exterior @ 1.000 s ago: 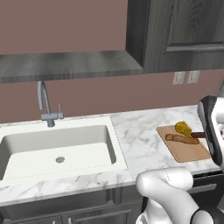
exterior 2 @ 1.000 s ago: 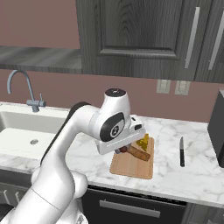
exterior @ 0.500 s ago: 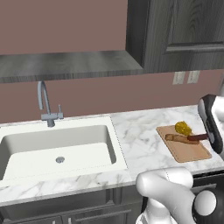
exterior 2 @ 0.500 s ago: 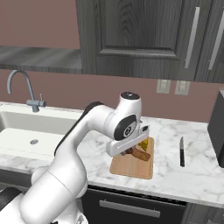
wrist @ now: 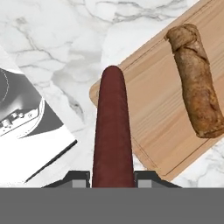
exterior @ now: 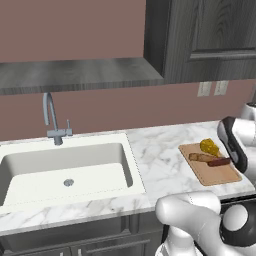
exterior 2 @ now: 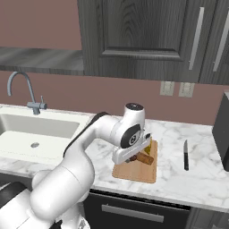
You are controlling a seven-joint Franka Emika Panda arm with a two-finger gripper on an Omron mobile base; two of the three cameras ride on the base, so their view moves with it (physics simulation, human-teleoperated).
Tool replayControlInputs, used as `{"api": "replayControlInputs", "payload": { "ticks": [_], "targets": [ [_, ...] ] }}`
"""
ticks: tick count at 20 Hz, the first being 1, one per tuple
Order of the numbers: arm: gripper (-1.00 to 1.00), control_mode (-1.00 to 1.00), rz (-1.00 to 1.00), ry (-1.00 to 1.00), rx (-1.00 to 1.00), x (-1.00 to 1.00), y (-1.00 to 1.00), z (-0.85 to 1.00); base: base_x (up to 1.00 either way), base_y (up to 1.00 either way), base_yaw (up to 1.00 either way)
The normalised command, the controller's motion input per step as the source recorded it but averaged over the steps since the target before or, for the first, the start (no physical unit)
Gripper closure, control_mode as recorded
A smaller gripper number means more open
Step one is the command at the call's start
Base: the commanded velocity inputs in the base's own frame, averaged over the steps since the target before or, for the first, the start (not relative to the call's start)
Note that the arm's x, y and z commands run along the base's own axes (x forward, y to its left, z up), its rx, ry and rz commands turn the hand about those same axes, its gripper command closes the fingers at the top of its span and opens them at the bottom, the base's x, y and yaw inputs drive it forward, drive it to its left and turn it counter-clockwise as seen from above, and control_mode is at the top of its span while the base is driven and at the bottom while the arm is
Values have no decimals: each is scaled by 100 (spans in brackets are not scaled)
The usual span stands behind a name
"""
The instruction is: Retrieve the sausage and cheese from the fridge and place them on the cutting board on the counter.
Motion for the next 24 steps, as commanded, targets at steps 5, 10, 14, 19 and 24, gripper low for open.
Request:
{"api": "replayControlInputs", "payload": {
  "ticks": [5, 10, 14, 19, 24],
  "targets": [
    [100, -100, 0, 0, 0, 33, 0, -29, 0, 0, 0],
    [100, -100, 0, 1, 0, 28, 0, -36, 0, 0, 0],
    [100, -100, 0, 1, 0, 27, 0, -36, 0, 0, 0],
    [100, -100, 0, 0, 0, 36, 0, -26, 0, 0, 0],
    [100, -100, 1, 0, 0, 27, -7, -18, 0, 0, 0]
  ]
}}
